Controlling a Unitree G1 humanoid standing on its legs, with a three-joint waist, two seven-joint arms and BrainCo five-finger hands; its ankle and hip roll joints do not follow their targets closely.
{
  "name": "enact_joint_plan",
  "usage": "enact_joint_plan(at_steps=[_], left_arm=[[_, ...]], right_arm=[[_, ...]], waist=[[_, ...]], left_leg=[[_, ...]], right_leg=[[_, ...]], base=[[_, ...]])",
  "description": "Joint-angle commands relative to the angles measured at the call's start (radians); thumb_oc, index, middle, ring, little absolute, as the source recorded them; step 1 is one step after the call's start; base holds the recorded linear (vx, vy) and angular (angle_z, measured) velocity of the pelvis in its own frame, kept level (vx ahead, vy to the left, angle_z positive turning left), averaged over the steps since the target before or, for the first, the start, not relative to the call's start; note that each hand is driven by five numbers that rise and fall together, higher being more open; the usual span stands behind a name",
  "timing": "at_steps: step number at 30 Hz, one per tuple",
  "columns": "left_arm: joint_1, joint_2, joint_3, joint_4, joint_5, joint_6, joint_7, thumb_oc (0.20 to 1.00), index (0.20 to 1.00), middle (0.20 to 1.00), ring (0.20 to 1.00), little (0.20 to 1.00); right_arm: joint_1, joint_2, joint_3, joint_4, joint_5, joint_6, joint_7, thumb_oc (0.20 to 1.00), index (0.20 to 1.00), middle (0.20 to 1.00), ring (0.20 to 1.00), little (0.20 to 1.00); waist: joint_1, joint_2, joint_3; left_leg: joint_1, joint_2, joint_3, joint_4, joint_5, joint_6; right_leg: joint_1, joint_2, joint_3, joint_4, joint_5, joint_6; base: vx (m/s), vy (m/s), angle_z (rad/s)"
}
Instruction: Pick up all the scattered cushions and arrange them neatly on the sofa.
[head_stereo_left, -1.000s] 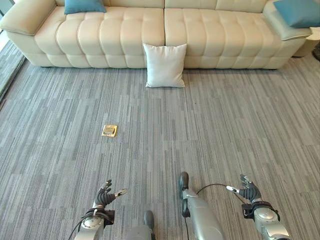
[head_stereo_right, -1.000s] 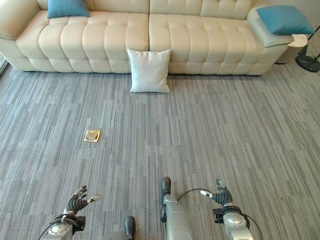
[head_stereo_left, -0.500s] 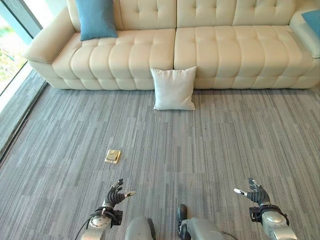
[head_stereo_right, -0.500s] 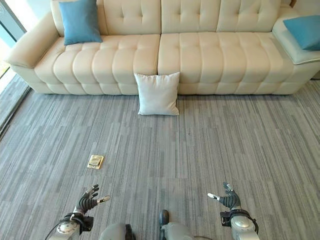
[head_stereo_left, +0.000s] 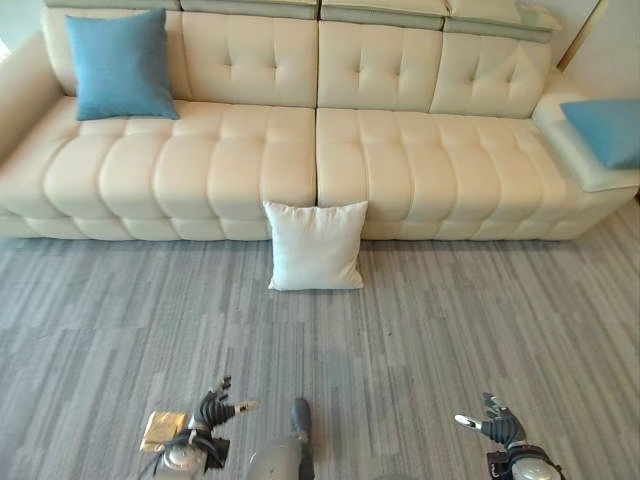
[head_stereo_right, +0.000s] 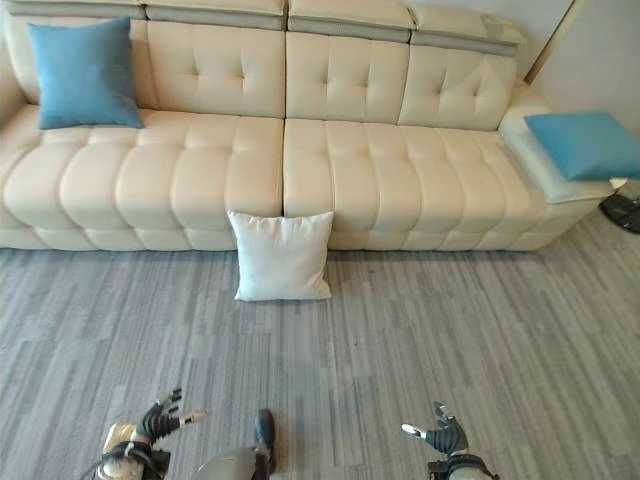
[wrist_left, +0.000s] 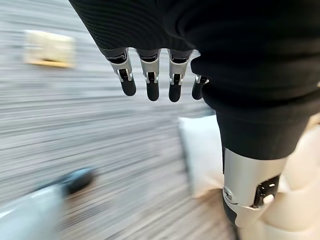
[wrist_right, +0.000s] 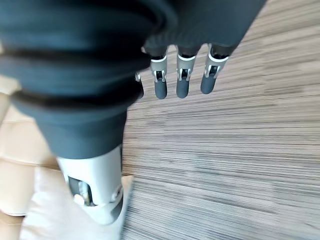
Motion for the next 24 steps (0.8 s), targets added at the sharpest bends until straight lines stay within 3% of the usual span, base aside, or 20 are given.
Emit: enact_joint_plan(at_steps=[1, 4, 6, 9, 11, 12, 14, 15, 17, 20, 21, 24], left_arm=[[-0.003, 0.016, 0.017, -0.069, 0.011, -0.041, 0.028, 1.000, 1.000, 1.000, 1.000, 1.000], [-0.005, 0.014, 0.029, -0.068, -0.004, -0.041, 0.036, 1.000, 1.000, 1.000, 1.000, 1.000], [-0.007, -0.002, 0.034, -0.035, 0.010, -0.039, 0.035, 1.000, 1.000, 1.000, 1.000, 1.000], [0.001, -0.010, 0.031, -0.032, 0.028, -0.044, 0.023, 1.000, 1.000, 1.000, 1.000, 1.000], [0.011, -0.015, 0.029, -0.031, 0.033, -0.044, 0.019, 1.000, 1.000, 1.000, 1.000, 1.000], [0.017, -0.022, 0.022, -0.016, 0.042, -0.042, 0.014, 1.000, 1.000, 1.000, 1.000, 1.000], [0.029, -0.038, 0.010, -0.015, 0.032, -0.038, 0.003, 1.000, 1.000, 1.000, 1.000, 1.000], [0.029, -0.037, 0.010, -0.015, 0.031, -0.038, 0.003, 1.000, 1.000, 1.000, 1.000, 1.000], [0.027, -0.043, -0.005, 0.000, 0.030, -0.038, -0.005, 1.000, 1.000, 1.000, 1.000, 1.000], [0.019, -0.047, -0.017, 0.021, 0.039, -0.035, -0.006, 1.000, 1.000, 1.000, 1.000, 1.000], [0.017, -0.046, -0.025, 0.020, 0.043, -0.035, -0.007, 1.000, 1.000, 1.000, 1.000, 1.000], [0.020, -0.039, -0.027, 0.004, 0.041, -0.033, -0.007, 1.000, 1.000, 1.000, 1.000, 1.000]], right_arm=[[-0.115, -0.046, -0.006, 0.017, -0.015, -0.022, 0.000, 1.000, 1.000, 1.000, 1.000, 1.000], [-0.123, -0.054, 0.001, 0.016, -0.012, -0.021, -0.001, 1.000, 1.000, 1.000, 1.000, 1.000], [-0.118, -0.057, 0.001, 0.027, -0.013, -0.015, 0.004, 1.000, 1.000, 1.000, 1.000, 1.000], [-0.099, -0.060, -0.005, 0.038, -0.012, -0.014, 0.008, 1.000, 1.000, 1.000, 1.000, 1.000], [-0.084, -0.061, -0.011, 0.038, -0.008, -0.015, 0.009, 1.000, 1.000, 1.000, 1.000, 1.000], [-0.072, -0.062, -0.022, 0.038, 0.007, -0.020, 0.008, 1.000, 1.000, 1.000, 1.000, 1.000], [-0.063, -0.076, -0.041, 0.024, 0.019, -0.025, 0.002, 1.000, 1.000, 1.000, 1.000, 1.000], [-0.063, -0.076, -0.041, 0.024, 0.019, -0.025, 0.002, 1.000, 1.000, 1.000, 1.000, 1.000], [-0.070, -0.101, -0.041, 0.013, 0.023, -0.023, -0.005, 1.000, 1.000, 1.000, 1.000, 1.000], [-0.073, -0.111, -0.043, 0.024, 0.022, -0.017, -0.008, 1.000, 1.000, 1.000, 1.000, 1.000], [-0.075, -0.117, -0.045, 0.033, 0.023, -0.016, -0.014, 1.000, 1.000, 1.000, 1.000, 1.000], [-0.074, -0.122, -0.053, 0.040, 0.022, -0.013, -0.019, 1.000, 1.000, 1.000, 1.000, 1.000]], waist=[[-0.002, 0.071, 0.085], [-0.019, 0.067, 0.100], [-0.051, 0.052, 0.101], [-0.065, 0.051, 0.097], [-0.069, 0.052, 0.091], [-0.076, 0.060, 0.079], [-0.079, 0.073, 0.082], [-0.081, 0.071, 0.078], [-0.075, 0.071, 0.081], [-0.069, 0.068, 0.083], [-0.060, 0.065, 0.082], [-0.050, 0.067, 0.082]], left_leg=[[0.156, 0.093, -0.002, 0.001, -0.144, -0.138], [0.216, 0.075, -0.012, -0.016, -0.173, -0.144], [0.299, 0.042, -0.041, -0.049, -0.214, -0.157], [0.352, 0.026, -0.074, -0.043, -0.258, -0.175], [0.362, 0.027, -0.089, -0.025, -0.263, -0.181], [0.359, 0.035, -0.102, 0.010, -0.245, -0.201], [0.291, 0.080, -0.080, 0.214, -0.164, -0.263], [0.286, 0.077, -0.082, 0.213, -0.161, -0.262], [0.213, 0.120, -0.051, 0.356, -0.105, -0.271], [0.170, 0.138, -0.029, 0.358, -0.124, -0.254], [0.141, 0.131, -0.032, 0.272, -0.169, -0.235], [0.111, 0.108, -0.060, 0.165, -0.173, -0.235]], right_leg=[[-0.069, 0.001, -0.052, -0.362, 0.196, 0.038], [-0.102, 0.012, -0.104, -0.492, 0.169, 0.044], [-0.157, 0.061, -0.119, -0.683, 0.206, 0.069], [-0.152, 0.059, -0.155, -0.777, 0.231, 0.070], [-0.130, 0.060, -0.146, -0.781, 0.235, 0.057], [-0.118, 0.068, -0.128, -0.769, 0.237, 0.041], [-0.055, 0.061, -0.141, -0.776, 0.220, 0.008], [-0.059, 0.057, -0.142, -0.778, 0.222, 0.008], [-0.012, 0.070, -0.126, -0.776, 0.176, -0.032], [0.017, 0.066, -0.113, -0.778, 0.153, -0.038], [0.040, 0.061, -0.101, -0.788, 0.142, -0.028], [0.056, 0.061, -0.086, -0.795, 0.134, -0.020]], base=[[0.80, 0.214, -0.20], [0.42, 0.060, 0.15], [0.57, -0.018, 0.59], [0.56, -0.128, 0.58], [0.27, -0.113, 0.72], [0.34, -0.193, 0.86], [0.35, -0.210, 0.91], [0.17, -0.129, 0.44], [0.23, -0.138, 0.14], [0.24, -0.043, -0.12], [0.30, 0.037, -0.24], [0.16, 0.057, -0.30]])
